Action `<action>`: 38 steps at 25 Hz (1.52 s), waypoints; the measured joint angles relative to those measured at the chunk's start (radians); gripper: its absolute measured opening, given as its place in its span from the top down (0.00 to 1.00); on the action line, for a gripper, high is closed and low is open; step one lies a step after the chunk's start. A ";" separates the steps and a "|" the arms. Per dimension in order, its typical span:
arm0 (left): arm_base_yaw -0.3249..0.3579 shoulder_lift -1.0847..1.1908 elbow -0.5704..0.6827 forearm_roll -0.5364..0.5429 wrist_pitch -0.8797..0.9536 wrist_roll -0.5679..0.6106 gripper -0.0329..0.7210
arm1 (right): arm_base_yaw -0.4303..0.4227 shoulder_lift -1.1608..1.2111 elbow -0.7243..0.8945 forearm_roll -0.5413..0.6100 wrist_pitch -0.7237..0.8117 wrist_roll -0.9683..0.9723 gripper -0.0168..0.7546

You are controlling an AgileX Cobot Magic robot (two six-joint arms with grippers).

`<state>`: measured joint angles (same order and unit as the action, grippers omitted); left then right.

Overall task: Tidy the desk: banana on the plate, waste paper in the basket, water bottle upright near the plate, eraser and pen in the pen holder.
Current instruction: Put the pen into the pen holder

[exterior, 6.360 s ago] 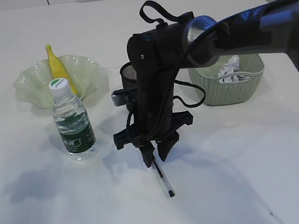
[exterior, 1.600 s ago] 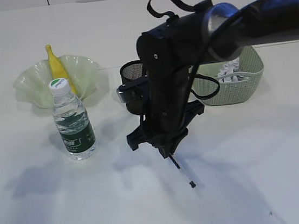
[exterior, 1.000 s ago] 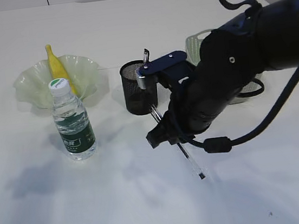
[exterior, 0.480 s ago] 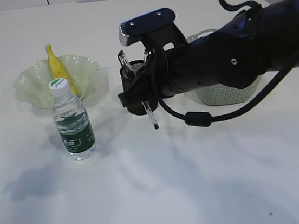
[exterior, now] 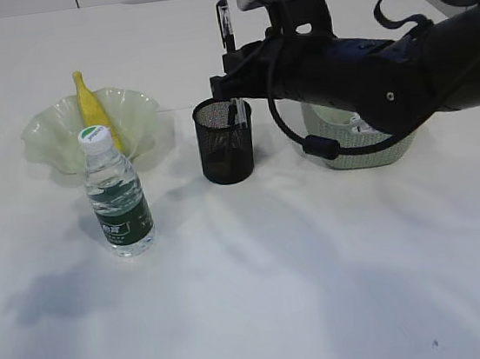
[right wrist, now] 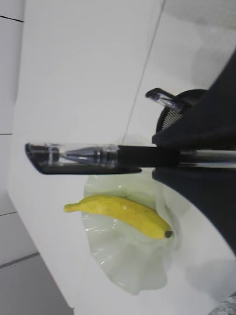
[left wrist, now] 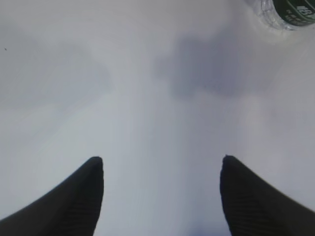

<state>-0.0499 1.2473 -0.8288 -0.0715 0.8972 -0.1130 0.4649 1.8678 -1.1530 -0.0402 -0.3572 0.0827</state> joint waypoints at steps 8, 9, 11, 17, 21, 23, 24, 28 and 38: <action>0.000 0.000 0.000 0.001 0.017 0.000 0.27 | 0.000 0.135 -0.120 0.009 -0.050 -0.020 0.91; 0.000 0.000 0.000 0.001 0.019 0.000 0.27 | 0.000 0.148 -0.141 0.013 -0.050 -0.020 0.91; 0.000 0.000 0.000 0.003 0.023 0.000 0.27 | -0.002 0.173 -0.184 0.020 -0.054 -0.020 0.91; 0.000 0.000 0.000 0.012 0.023 0.000 0.27 | -0.002 0.232 -0.263 0.025 -0.050 -0.020 0.91; 0.000 0.000 0.000 0.012 0.023 0.000 0.27 | -0.002 0.260 -0.275 0.025 -0.043 -0.020 0.91; 0.000 0.000 0.000 0.012 0.025 0.000 0.27 | -0.002 0.268 -0.275 0.026 -0.043 -0.020 0.91; 0.000 0.000 0.000 0.012 0.025 0.000 0.27 | -0.002 0.272 -0.276 0.031 -0.043 -0.020 0.91; 0.000 0.000 0.000 0.014 0.025 0.000 0.27 | -0.004 0.289 -0.277 0.099 -0.042 -0.020 0.91; 0.000 0.000 0.000 0.033 0.027 0.000 0.27 | -0.008 0.325 -0.289 0.122 -0.036 -0.024 0.91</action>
<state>-0.0499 1.2473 -0.8288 -0.0386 0.9244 -0.1130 0.4571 2.1924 -1.4415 0.0823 -0.3934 0.0582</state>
